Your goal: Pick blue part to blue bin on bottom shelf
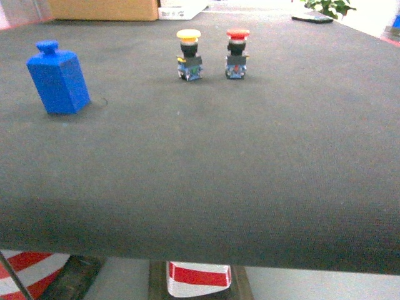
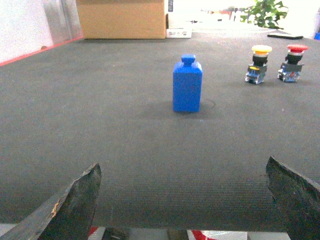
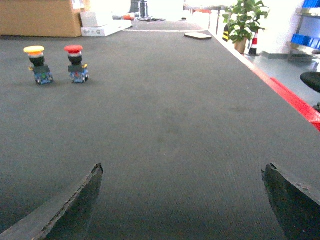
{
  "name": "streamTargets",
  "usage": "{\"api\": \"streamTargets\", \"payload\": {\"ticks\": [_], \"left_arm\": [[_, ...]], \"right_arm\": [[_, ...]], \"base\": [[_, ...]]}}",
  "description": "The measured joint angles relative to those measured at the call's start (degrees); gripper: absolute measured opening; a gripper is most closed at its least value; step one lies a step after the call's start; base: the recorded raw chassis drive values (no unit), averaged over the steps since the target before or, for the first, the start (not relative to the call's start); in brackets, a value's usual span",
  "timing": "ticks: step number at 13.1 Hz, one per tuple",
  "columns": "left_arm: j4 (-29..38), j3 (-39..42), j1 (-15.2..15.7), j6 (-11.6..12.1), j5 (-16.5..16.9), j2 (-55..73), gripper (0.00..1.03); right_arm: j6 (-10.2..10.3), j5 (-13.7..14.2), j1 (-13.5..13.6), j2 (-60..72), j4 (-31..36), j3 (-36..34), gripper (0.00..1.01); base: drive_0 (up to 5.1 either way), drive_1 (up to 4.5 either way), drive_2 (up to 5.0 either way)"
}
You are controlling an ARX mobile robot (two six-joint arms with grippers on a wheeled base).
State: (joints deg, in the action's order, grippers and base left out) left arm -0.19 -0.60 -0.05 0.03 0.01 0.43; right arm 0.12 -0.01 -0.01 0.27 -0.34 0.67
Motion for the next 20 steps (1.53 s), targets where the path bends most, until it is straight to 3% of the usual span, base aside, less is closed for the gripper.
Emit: {"api": "streamTargets", "payload": {"ticks": [20], "left_arm": [[0.0, 0.0, 0.0, 0.0, 0.0, 0.0, 0.98]], "right_arm": [[0.0, 0.0, 0.0, 0.0, 0.1, 0.0, 0.98]], "base": [[0.0, 0.00, 0.0]]}}
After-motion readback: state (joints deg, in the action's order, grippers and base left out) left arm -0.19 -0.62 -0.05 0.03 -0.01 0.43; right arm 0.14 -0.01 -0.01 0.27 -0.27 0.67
